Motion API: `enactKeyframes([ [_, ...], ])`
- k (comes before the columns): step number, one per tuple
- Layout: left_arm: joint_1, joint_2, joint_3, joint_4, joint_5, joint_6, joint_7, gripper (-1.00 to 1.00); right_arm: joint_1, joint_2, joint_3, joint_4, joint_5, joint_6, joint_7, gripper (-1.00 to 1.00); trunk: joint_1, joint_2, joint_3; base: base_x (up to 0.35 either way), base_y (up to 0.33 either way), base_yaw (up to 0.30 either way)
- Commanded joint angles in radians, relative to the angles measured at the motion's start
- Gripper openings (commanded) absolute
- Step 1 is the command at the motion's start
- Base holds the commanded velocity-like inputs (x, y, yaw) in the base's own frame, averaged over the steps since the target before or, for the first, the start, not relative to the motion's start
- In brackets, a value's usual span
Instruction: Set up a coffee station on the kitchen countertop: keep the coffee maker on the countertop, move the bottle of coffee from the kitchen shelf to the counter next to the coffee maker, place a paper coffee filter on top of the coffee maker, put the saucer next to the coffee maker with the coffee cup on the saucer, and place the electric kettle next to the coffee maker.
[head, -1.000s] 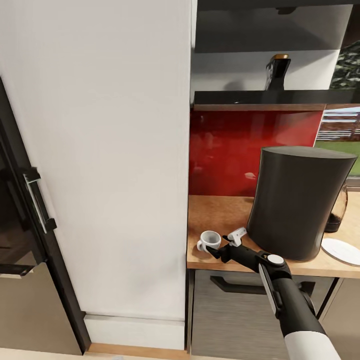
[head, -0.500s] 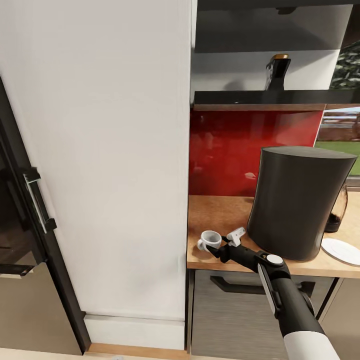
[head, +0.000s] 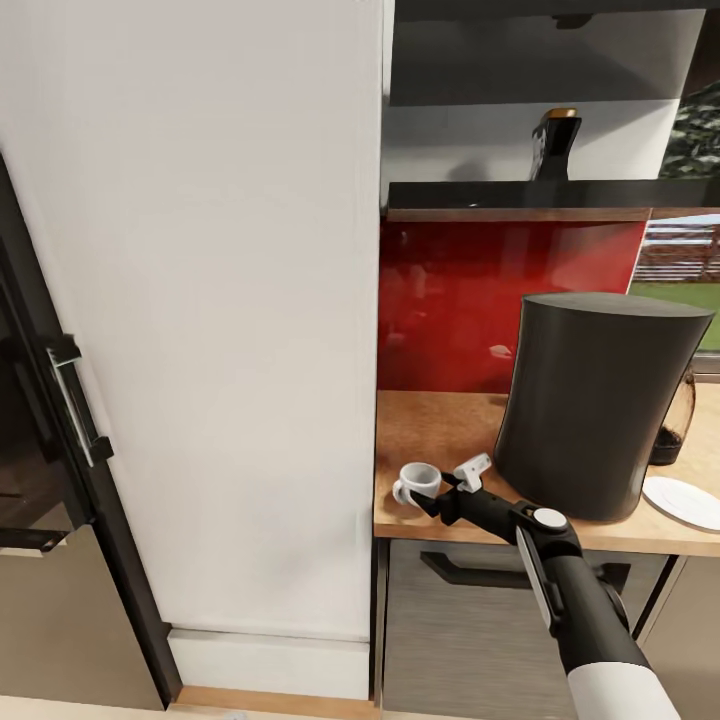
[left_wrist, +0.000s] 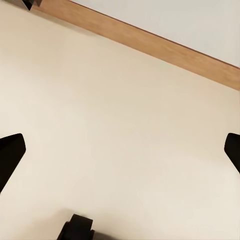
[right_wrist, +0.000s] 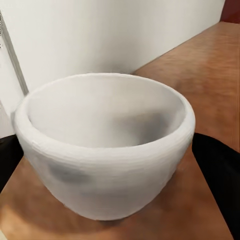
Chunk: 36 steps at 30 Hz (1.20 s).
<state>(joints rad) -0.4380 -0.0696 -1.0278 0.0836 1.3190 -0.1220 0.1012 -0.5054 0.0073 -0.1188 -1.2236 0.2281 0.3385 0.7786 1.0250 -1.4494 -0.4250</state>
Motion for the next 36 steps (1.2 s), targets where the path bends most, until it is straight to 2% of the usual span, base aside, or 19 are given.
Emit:
enactKeyframes([
  [1, -0.001, -0.001, -0.006, 0.002, 0.003, -0.002, 0.001, 1.00, -0.001, 0.000, -0.002, -0.004, 0.003, 0.007, 0.007, -1.00, 0.000, -0.001, -0.001, 0.000, 0.000, 0.000],
  [10, -0.001, -0.003, -0.008, 0.002, 0.003, -0.002, 0.000, 1.00, -0.001, -0.004, -0.005, -0.102, 0.003, 0.039, 0.010, -1.00, 0.000, -0.001, -0.001, -0.269, 0.000, 0.000],
  [24, -0.001, -0.003, -0.009, -0.005, 0.003, -0.002, 0.000, 1.00, -0.001, -0.003, -0.012, -0.127, -0.006, 0.055, 0.014, -1.00, 0.000, -0.001, -0.001, -0.321, -0.015, 0.000],
  [28, -0.001, -0.003, -0.009, -0.010, 0.003, -0.002, 0.000, 1.00, -0.001, -0.002, -0.018, -0.151, -0.022, 0.120, 0.059, -1.00, 0.000, -0.001, -0.001, -0.076, -0.079, 0.000],
  [31, -0.001, -0.004, -0.009, -0.011, 0.003, -0.002, 0.001, 1.00, -0.001, -0.001, -0.018, -0.182, -0.025, 0.146, 0.068, -1.00, 0.000, -0.001, -0.001, -0.008, -0.010, 0.000],
  [36, -0.001, -0.026, -0.009, -0.009, 0.003, -0.002, 0.002, 1.00, -0.001, -0.003, -0.019, -0.210, -0.026, 0.163, 0.073, -1.00, 0.000, -0.001, -0.001, -0.001, -0.053, 0.000],
])
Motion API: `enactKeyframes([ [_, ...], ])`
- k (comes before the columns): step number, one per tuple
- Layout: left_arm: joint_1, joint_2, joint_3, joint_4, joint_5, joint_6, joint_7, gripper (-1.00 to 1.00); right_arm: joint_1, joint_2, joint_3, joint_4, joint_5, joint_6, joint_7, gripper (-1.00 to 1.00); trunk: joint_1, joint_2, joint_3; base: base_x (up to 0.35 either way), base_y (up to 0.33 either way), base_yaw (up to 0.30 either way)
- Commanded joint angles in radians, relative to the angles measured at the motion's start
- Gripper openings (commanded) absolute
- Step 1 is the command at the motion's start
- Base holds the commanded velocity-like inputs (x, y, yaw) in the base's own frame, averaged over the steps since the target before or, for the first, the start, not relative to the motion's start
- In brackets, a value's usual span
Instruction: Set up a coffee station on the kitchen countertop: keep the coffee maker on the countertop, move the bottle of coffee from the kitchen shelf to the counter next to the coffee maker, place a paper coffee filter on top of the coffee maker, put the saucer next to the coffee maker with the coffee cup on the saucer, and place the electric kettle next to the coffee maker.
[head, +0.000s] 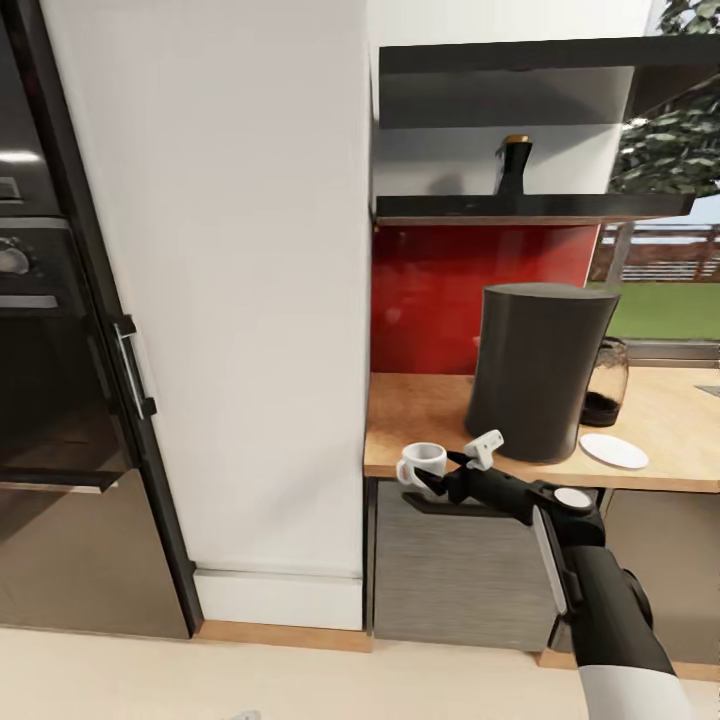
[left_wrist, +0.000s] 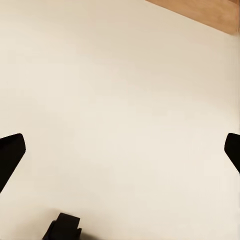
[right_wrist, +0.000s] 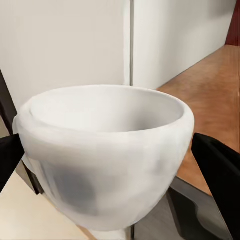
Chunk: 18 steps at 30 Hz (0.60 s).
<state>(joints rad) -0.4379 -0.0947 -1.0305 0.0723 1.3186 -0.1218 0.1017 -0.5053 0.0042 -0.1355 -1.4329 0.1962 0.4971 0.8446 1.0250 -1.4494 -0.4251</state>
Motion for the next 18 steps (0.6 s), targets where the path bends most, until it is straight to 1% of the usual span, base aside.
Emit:
enactKeyframes([
  [1, -0.001, -0.002, -0.007, 0.002, 0.004, -0.002, 0.001, 1.00, -0.001, 0.000, -0.002, -0.003, 0.005, 0.005, 0.010, -1.00, 0.000, -0.001, -0.001, 0.000, -0.154, 0.000],
  [3, -0.001, -0.003, -0.007, 0.002, 0.004, -0.002, 0.001, 1.00, -0.001, 0.001, -0.001, -0.013, 0.005, 0.008, 0.017, -1.00, 0.000, -0.001, -0.001, 0.000, -0.188, 0.000],
  [8, -0.001, -0.003, -0.007, 0.002, 0.004, -0.002, 0.001, 1.00, -0.001, 0.002, -0.001, -0.056, 0.005, 0.063, 0.043, -1.00, 0.000, -0.001, -0.001, 0.000, -0.211, 0.000],
  [13, -0.001, -0.003, -0.007, 0.003, 0.004, -0.002, 0.001, 1.00, -0.002, 0.001, -0.001, -0.073, 0.002, 0.077, 0.048, -1.00, 0.000, -0.001, -0.001, 0.000, -0.218, 0.000],
  [18, -0.001, -0.003, -0.009, 0.003, 0.004, -0.002, 0.001, 1.00, -0.002, 0.000, -0.001, -0.078, -0.001, 0.079, 0.048, -1.00, 0.000, -0.001, -0.001, -0.156, -0.238, 0.000],
])
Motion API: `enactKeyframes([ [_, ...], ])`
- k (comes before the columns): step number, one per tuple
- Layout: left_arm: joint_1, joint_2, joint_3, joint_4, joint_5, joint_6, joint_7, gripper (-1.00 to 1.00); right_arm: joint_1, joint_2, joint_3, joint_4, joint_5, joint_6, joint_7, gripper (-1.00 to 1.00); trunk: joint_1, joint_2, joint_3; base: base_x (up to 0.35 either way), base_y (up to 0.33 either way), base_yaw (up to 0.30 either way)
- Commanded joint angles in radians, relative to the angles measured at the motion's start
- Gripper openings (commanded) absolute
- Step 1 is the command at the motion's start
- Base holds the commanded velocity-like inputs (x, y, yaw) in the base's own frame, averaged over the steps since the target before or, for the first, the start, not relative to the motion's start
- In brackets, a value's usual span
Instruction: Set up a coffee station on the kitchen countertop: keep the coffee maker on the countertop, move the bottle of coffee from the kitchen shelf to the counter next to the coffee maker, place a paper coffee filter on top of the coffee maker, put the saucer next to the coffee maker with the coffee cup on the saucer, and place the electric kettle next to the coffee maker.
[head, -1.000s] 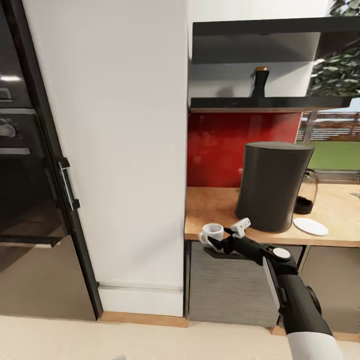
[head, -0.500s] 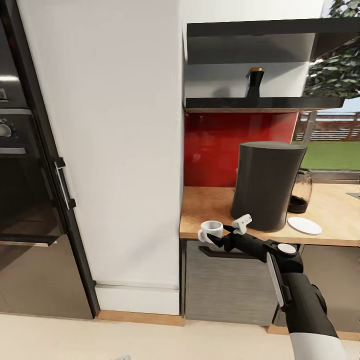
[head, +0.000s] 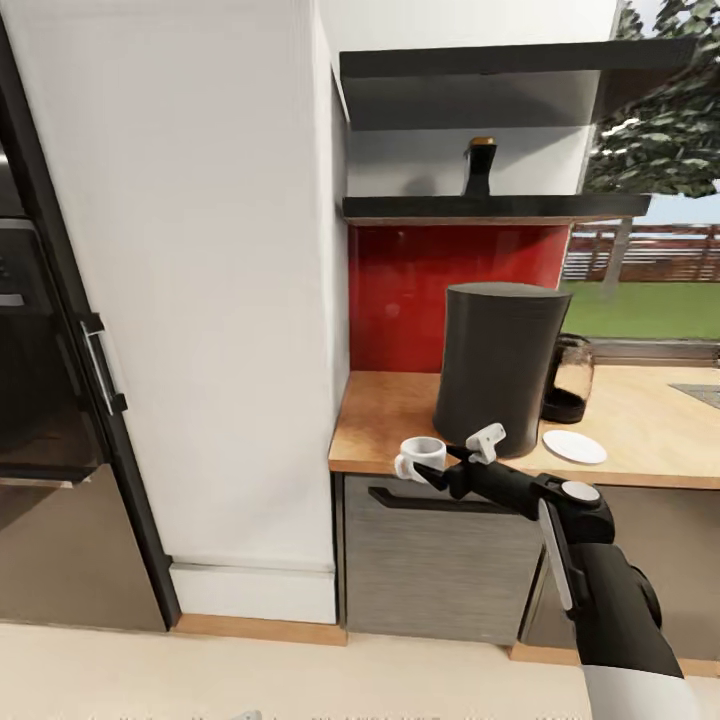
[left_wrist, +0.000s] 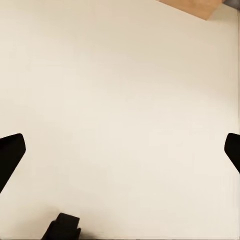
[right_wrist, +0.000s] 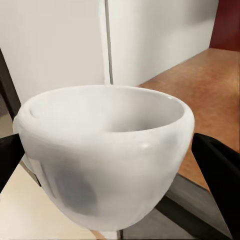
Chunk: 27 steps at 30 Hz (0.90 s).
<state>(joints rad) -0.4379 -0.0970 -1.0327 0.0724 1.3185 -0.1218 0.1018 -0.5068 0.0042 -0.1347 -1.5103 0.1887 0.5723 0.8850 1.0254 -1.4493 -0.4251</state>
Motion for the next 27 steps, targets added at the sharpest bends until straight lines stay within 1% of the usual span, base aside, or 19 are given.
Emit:
enactKeyframes([
  [1, -0.001, -0.001, -0.007, 0.003, 0.004, -0.003, 0.001, 1.00, -0.001, 0.000, -0.002, -0.001, 0.006, 0.004, 0.008, -1.00, 0.000, -0.001, -0.001, -0.214, -0.235, 0.000],
  [3, -0.001, -0.001, -0.007, 0.003, 0.004, -0.003, 0.001, 1.00, -0.001, 0.000, -0.002, -0.004, 0.005, 0.010, 0.012, -1.00, 0.000, -0.001, -0.001, -0.221, -0.235, 0.000],
  [7, -0.001, -0.001, -0.007, 0.003, 0.004, -0.003, 0.001, 1.00, -0.008, 0.000, -0.002, -0.012, 0.006, 0.034, 0.062, -1.00, 0.000, -0.001, -0.001, -0.217, -0.230, 0.000],
  [11, -0.001, 0.000, -0.007, 0.003, 0.004, -0.003, 0.001, 1.00, -0.010, 0.000, -0.003, -0.026, 0.006, 0.039, 0.072, -1.00, 0.000, -0.001, -0.001, -0.158, -0.190, 0.000],
  [16, -0.001, 0.000, -0.007, 0.003, 0.004, -0.003, 0.001, 1.00, -0.011, -0.001, -0.003, -0.030, 0.006, 0.039, 0.075, -1.00, 0.000, -0.001, -0.001, -0.030, -0.223, 0.000],
  [27, -0.001, -0.001, -0.007, 0.003, 0.004, -0.003, 0.001, 1.00, -0.010, -0.001, -0.005, -0.029, 0.006, 0.038, 0.076, -1.00, 0.000, -0.001, -0.001, -0.001, -0.299, 0.000],
])
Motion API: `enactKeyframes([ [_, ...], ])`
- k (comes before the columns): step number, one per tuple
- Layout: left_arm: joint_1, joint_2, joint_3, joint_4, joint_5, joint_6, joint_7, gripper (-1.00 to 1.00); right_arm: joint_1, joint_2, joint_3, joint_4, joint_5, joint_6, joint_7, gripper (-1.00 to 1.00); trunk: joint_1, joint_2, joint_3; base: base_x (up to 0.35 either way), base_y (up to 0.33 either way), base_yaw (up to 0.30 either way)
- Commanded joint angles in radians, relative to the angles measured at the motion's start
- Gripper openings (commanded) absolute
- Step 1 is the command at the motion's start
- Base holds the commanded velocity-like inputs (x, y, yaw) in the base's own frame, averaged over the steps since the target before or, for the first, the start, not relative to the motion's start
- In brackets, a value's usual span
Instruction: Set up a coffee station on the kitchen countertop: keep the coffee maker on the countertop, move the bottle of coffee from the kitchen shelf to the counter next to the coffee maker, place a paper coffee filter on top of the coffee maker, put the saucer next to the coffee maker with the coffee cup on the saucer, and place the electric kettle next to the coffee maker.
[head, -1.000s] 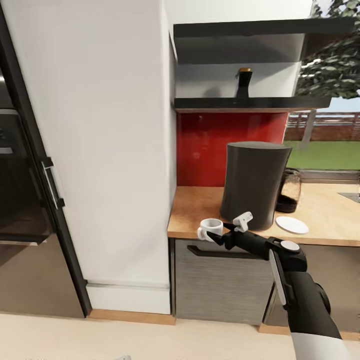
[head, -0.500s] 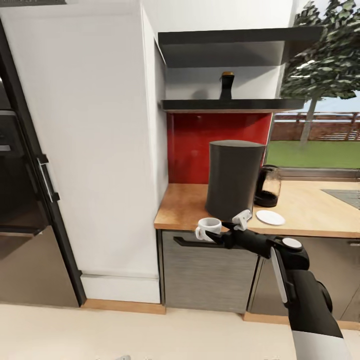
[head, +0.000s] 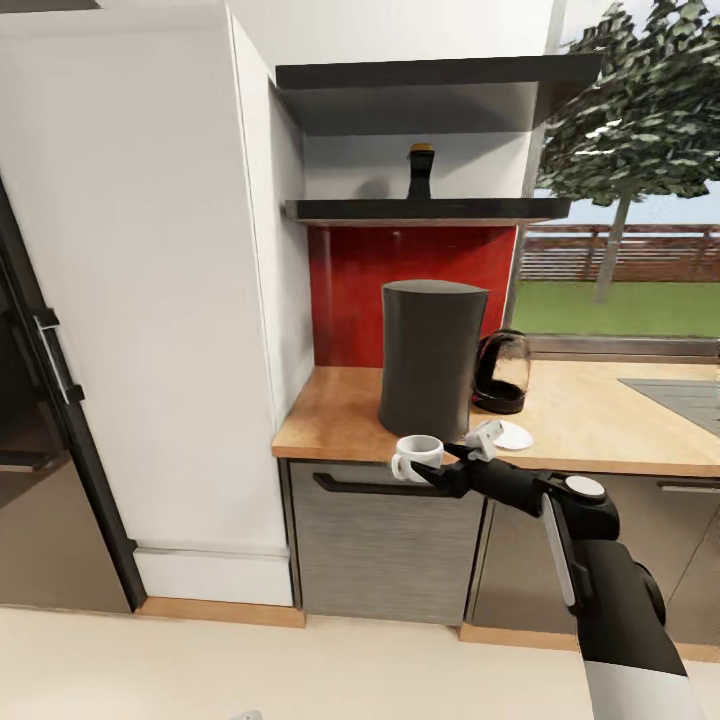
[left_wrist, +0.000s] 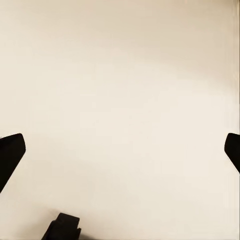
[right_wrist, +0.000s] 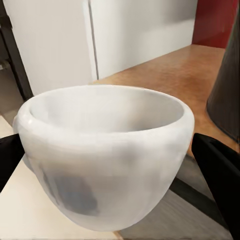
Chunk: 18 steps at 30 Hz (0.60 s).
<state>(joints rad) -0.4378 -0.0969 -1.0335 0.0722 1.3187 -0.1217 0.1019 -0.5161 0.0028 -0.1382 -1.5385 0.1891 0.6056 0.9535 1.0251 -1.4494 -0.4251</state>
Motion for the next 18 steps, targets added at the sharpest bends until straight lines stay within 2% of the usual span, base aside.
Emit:
enactKeyframes([
  [1, -0.001, -0.001, -0.006, 0.003, 0.004, -0.003, 0.001, 1.00, -0.001, 0.000, -0.010, -0.001, 0.006, 0.005, 0.008, -1.00, 0.000, -0.001, -0.001, 0.000, -0.302, 0.000],
  [4, -0.001, -0.001, -0.006, 0.003, 0.003, -0.003, 0.001, 1.00, -0.001, 0.000, -0.029, -0.001, 0.006, 0.004, 0.012, -1.00, 0.000, -0.001, -0.001, 0.000, -0.302, 0.000],
  [12, -0.001, -0.001, -0.006, 0.003, 0.004, -0.003, 0.001, 1.00, -0.001, 0.002, -0.035, -0.002, 0.006, 0.005, 0.024, -1.00, 0.000, -0.001, -0.001, 0.000, -0.284, 0.000],
  [18, -0.001, 0.010, -0.006, 0.016, 0.006, -0.003, 0.003, 1.00, -0.001, 0.002, -0.035, -0.003, 0.006, 0.006, 0.033, -1.00, 0.000, -0.001, -0.001, 0.000, -0.075, 0.000],
])
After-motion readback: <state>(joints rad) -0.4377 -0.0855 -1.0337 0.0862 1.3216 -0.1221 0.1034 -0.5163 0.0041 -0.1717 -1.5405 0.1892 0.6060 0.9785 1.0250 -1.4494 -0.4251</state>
